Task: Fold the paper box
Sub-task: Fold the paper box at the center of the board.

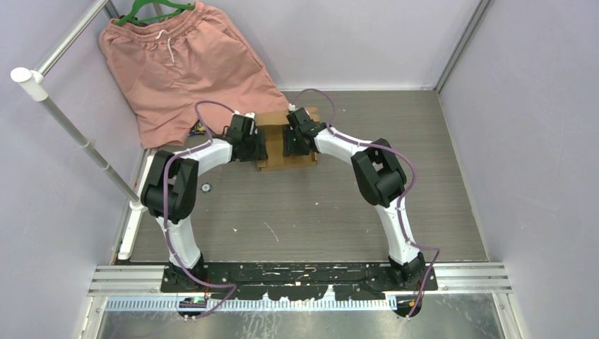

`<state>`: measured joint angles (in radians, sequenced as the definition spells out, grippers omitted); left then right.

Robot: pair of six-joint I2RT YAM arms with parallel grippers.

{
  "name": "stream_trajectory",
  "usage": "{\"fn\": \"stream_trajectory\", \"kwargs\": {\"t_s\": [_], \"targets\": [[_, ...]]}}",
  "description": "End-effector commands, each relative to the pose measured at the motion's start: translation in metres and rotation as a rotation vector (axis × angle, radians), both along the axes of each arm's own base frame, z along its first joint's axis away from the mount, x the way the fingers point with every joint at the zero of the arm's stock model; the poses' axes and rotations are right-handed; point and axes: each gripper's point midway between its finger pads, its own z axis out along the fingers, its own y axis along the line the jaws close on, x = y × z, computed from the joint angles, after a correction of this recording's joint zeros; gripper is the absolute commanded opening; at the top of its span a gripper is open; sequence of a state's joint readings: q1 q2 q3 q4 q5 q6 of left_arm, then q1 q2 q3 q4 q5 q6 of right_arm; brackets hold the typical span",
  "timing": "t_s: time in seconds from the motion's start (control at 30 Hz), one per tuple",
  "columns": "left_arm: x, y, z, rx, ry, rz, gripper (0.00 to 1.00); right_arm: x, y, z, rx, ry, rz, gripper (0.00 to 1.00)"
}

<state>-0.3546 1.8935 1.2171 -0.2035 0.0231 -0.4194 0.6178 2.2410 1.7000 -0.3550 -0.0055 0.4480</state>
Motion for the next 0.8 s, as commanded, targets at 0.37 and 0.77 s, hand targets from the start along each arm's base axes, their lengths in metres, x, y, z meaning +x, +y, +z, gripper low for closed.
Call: {"fn": "stream_trajectory", "kwargs": {"t_s": [0.37,0.77], "targets": [[0.025,0.006,0.042,-0.149,-0.136,0.04,0.35,-0.055,-0.023,-0.071,-0.123,0.232,0.036,0.5],[0.026,-0.004,0.046,-0.246,-0.133,0.014,0.04,-0.058,-0.022,-0.077,-0.119,0.245,0.039,0.5]]}}
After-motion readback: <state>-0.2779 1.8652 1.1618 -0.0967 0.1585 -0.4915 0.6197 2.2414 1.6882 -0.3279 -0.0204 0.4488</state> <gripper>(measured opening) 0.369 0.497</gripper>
